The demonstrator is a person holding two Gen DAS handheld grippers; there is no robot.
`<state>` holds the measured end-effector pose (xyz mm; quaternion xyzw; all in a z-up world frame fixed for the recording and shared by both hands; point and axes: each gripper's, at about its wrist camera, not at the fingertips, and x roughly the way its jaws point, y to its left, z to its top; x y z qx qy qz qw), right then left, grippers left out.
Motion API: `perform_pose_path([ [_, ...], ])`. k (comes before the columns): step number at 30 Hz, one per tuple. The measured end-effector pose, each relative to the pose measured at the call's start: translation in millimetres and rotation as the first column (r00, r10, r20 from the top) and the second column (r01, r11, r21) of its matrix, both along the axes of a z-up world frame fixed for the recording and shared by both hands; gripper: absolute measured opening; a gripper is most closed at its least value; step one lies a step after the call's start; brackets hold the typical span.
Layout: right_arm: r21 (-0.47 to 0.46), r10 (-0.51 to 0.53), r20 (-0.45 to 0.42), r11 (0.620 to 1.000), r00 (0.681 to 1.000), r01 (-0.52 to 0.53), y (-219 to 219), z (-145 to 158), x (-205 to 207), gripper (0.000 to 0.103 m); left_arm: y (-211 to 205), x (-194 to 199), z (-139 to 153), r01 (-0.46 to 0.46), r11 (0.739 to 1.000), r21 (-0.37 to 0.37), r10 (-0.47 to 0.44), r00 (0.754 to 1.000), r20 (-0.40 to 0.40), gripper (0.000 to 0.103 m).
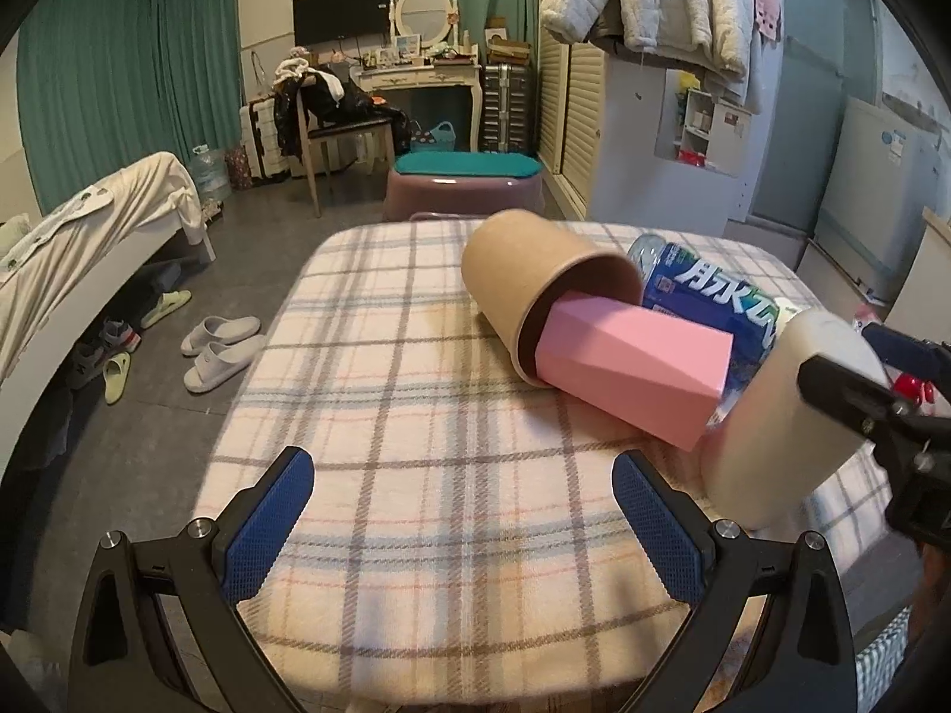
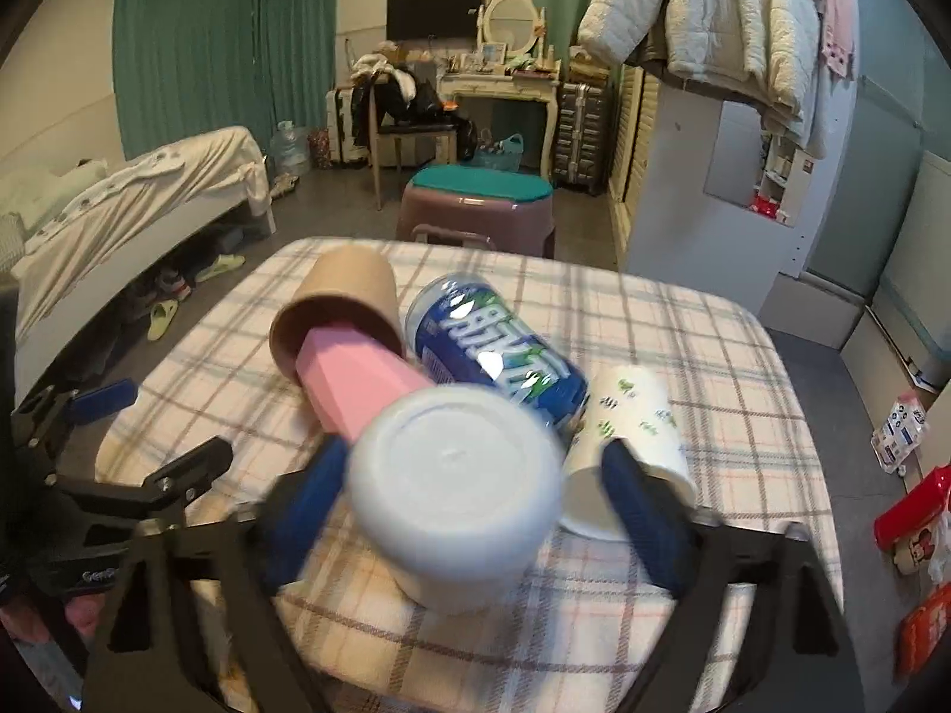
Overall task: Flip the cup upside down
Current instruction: 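Rotate the white cup base-up with the right gripper and set it on the table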
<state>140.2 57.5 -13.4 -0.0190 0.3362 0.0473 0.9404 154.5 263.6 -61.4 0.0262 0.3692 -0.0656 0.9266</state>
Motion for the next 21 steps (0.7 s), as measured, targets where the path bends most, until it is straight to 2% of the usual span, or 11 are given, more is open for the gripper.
perform_pose_path([
  [6,0.026,-0.001,0.083,1.0,0.997,-0.002,-12,29,-25,0.091,-4,-21,21,-0.013,1.0,-0.002,0.013,0.999,0.05,0.103],
  [11,0.047,-0.019,0.16,0.999,0.987,0.012,-32,54,-57,0.091,-17,-47,47,-0.008,1.0,-0.005,0.009,0.99,0.141,0.103],
  [17,0.05,-0.05,0.245,0.998,0.968,0.038,-57,75,-99,0.091,-31,-84,75,-0.003,0.997,-0.072,0.022,0.963,0.268,0.103],
  [21,0.068,-0.069,0.27,0.996,0.96,0.053,-70,74,-123,0.093,-39,-108,84,0.011,0.995,-0.098,0.022,0.946,0.323,0.103],
])
